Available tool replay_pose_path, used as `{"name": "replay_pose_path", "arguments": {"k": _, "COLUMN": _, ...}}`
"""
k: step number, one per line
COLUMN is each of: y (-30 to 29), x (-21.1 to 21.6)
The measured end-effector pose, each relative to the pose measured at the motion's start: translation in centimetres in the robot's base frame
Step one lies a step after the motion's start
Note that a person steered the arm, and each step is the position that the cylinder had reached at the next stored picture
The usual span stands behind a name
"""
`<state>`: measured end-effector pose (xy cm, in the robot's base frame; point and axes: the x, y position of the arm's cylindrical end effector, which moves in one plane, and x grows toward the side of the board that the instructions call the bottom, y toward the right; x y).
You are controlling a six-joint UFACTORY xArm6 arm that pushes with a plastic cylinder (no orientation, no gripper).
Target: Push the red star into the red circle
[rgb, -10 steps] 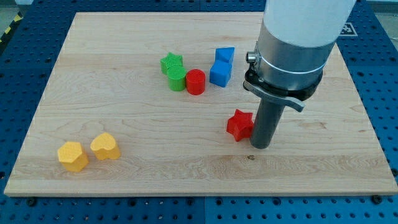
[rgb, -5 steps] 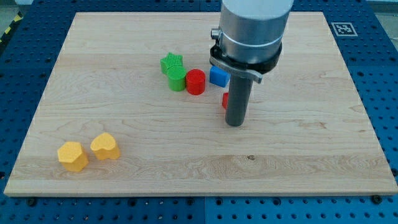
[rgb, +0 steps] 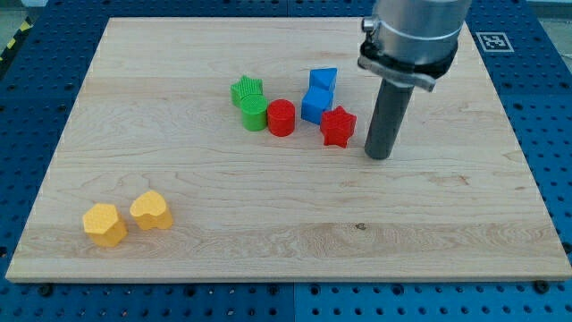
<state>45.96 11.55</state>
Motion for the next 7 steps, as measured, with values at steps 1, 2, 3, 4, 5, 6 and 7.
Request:
{"name": "replay_pose_path", "arguments": {"k": 1, "y": 0.0, "x": -0.6}}
{"name": "replay_pose_path", "arguments": {"k": 2, "y": -0.8, "x": -1.1}}
{"name": "replay_pose_path", "arguments": {"k": 3, "y": -2.4, "x": -2.5}}
{"name": "replay_pose_path", "arguments": {"k": 4, "y": -4.3, "x": -3.4}}
{"name": "replay_pose_path", "arguments": {"k": 5, "y": -6.6, "x": -3.5}}
{"name": "replay_pose_path", "arguments": {"k": 6, "y": -6.6, "x": -3.5}}
{"name": "replay_pose_path", "arguments": {"k": 7, "y": -6.6, "x": -3.5}}
